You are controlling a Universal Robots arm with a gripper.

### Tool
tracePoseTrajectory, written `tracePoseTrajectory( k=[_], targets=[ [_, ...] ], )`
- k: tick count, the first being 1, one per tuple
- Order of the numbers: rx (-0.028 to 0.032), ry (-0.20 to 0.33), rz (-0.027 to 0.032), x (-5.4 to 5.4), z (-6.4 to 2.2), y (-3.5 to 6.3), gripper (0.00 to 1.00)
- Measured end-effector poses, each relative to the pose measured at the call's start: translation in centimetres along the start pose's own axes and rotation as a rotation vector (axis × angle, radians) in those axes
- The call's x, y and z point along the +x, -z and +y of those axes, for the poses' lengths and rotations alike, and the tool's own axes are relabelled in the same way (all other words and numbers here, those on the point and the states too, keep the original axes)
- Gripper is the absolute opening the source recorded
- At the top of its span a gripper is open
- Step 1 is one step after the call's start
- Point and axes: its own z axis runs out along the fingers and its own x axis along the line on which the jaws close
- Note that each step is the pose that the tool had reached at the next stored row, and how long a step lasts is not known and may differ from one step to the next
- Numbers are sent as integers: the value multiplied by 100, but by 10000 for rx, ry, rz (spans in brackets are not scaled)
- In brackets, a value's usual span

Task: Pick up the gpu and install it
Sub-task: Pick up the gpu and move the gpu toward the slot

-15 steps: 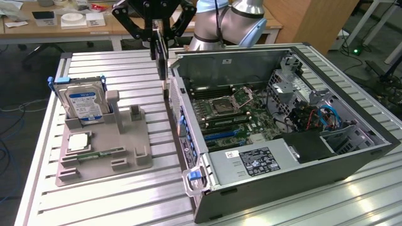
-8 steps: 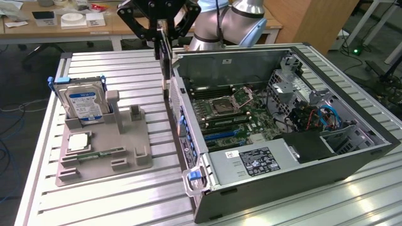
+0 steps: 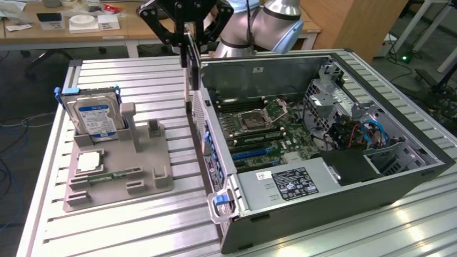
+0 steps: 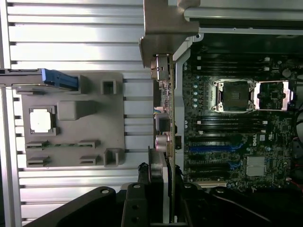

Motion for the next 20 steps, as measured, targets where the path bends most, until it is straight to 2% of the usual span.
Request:
tracePoseTrajectory(
  k=[20],
  targets=[
    [0,-1,0,-230,6,-11,28]
  ],
)
